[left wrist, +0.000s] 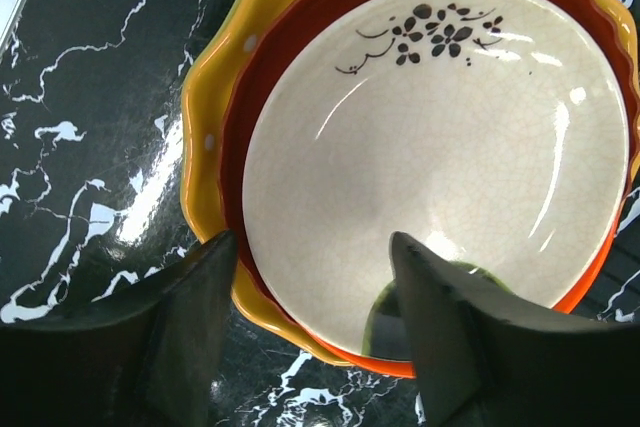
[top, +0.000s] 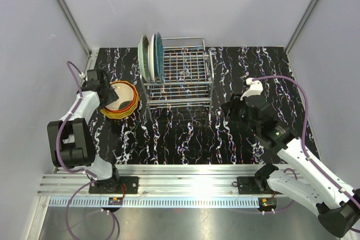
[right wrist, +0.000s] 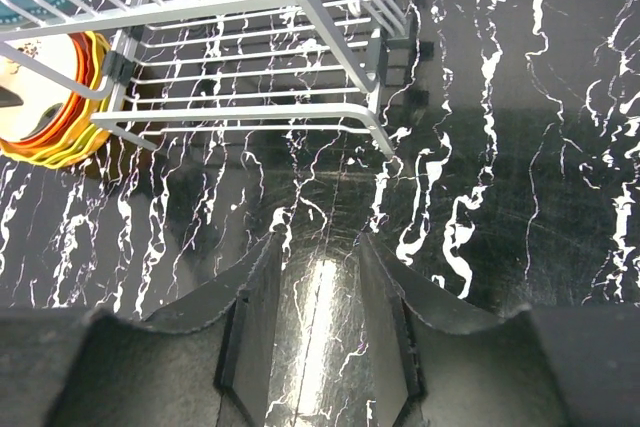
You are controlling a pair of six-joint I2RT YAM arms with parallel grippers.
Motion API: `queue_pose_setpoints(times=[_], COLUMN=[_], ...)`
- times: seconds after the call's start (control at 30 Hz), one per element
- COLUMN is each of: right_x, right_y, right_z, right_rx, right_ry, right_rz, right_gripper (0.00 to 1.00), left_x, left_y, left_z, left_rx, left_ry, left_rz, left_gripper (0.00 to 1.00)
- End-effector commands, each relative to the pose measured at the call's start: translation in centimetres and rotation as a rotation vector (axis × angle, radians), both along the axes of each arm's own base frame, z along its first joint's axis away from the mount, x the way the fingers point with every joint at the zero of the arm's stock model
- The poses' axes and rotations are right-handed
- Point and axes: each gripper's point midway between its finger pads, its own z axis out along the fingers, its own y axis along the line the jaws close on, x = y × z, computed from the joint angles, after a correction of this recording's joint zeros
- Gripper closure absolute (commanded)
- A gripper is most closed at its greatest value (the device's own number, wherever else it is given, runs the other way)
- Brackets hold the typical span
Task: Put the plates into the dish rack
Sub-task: Grab a plate with the left arm
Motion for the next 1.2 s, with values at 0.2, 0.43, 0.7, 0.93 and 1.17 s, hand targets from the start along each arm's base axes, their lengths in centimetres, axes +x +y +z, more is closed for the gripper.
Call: queue_pose_setpoints(times=[0.2,0.43,0.7,0.93,1.17], right_x=[0.4,0.3,0.1,-0.2,-0.3], right_y=[0.2,0.2,0.2,0.1,-0.1], right_z=[1.2,1.2,1.3,1.6,1.7], right_rx=[0.042,0.042,0.045,0.047,0.046], right_ry=[-0.040,-0.041,-0.036,-0.038,-0.042], right_rz=[-0.001,0.001,0.011,0.013,0.008], right_gripper=[0.58,0.58,0.58,0.58,0.58], left_x=[1.9,1.3,0.3,-0.2,0.1], left_y=[0.5,0.8,1.5,1.5,1.4], left_z=[1.4,0.9,1.2,1.0,0.8], left_rx=[0.003,0.017,0.059,0.061,0.057], left_ry=[-0.055,-0.033,-0.022,-0.013,-0.018], left_rz=[0.002,0.006,0.032,0.041,0.032], left_gripper=[0.41,0.48,0.70,0.47,0.23])
